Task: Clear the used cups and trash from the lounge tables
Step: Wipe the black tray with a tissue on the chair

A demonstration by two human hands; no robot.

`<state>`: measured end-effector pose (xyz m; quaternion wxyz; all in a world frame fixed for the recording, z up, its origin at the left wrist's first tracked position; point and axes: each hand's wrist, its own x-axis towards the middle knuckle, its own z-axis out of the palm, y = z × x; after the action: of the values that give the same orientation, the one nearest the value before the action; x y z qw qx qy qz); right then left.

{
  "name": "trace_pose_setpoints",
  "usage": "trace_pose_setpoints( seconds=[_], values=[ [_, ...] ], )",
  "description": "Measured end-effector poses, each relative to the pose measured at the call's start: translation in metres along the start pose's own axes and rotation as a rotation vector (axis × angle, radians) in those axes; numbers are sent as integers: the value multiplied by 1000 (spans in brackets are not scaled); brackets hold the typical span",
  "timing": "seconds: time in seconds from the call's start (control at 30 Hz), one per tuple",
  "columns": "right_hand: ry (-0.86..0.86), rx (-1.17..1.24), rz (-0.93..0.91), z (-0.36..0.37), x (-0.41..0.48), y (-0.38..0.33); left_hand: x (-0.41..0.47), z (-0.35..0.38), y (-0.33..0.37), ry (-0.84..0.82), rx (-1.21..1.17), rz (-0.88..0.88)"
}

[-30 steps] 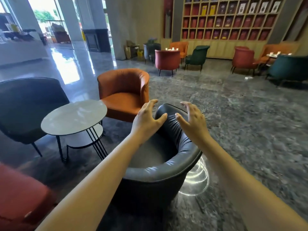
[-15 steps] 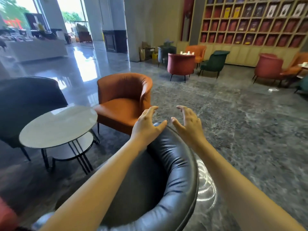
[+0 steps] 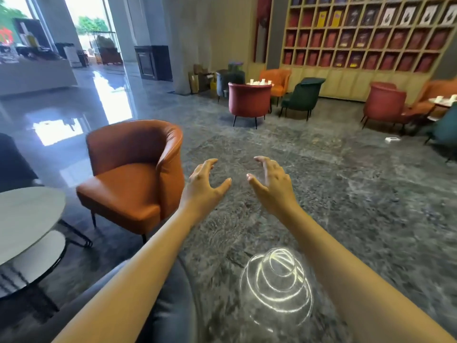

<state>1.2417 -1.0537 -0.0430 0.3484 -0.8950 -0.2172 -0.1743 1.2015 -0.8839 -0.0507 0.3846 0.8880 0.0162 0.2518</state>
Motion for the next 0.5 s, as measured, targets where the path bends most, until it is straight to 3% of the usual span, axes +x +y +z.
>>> trace_pose_setpoints(
  seconds=[0.5],
  values=[
    [41, -39, 62, -41, 338, 309, 377, 288, 37, 1, -58, 65]
  ],
)
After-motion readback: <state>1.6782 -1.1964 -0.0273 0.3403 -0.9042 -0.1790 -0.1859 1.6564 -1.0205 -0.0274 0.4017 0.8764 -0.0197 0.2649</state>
